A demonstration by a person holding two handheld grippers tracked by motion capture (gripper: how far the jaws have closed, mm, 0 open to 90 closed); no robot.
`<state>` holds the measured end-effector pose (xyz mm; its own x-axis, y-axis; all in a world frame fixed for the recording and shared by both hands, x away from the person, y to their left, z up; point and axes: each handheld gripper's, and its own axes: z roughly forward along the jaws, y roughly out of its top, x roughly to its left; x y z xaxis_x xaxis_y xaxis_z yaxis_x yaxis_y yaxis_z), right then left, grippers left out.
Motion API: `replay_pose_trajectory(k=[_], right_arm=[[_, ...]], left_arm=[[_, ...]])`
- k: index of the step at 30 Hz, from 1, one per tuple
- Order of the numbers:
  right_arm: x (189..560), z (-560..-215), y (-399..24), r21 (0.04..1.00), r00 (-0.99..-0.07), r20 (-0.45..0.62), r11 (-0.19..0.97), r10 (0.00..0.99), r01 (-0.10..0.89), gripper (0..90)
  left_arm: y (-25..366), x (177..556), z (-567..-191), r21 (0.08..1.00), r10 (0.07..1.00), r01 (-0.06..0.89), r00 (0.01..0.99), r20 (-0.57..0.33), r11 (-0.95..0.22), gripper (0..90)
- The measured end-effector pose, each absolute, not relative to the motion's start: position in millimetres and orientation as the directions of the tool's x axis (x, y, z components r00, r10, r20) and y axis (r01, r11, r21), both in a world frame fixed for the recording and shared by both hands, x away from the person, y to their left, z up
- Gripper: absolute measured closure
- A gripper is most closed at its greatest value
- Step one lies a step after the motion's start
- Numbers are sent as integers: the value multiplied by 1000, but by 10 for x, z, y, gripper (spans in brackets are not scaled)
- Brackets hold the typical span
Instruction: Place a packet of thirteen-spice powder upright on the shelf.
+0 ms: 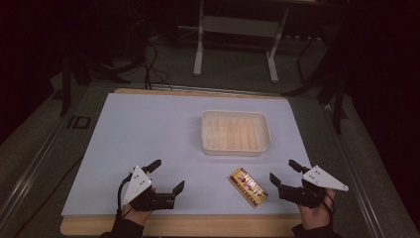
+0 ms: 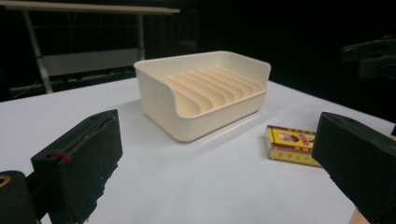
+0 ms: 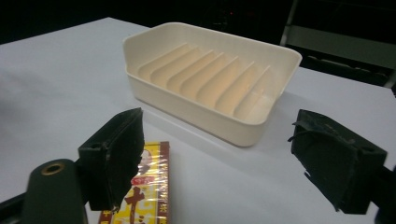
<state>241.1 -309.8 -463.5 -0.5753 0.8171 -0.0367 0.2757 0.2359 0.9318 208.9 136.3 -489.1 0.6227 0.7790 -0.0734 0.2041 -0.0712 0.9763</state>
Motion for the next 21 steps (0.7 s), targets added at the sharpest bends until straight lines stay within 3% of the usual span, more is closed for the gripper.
replay_pose_trajectory(k=[13,21], right_arm=[[2395,-4542,-3013,943,-588,-21,212,809,258,121],[2434,-4564,-2854,938,-647,-30,246,762,246,124]], left_arm=[[1333,2094,-4900,974,768,209,636,-73,-81,27],[1305,2092,-4908,972,761,218,644,-75,-89,27]])
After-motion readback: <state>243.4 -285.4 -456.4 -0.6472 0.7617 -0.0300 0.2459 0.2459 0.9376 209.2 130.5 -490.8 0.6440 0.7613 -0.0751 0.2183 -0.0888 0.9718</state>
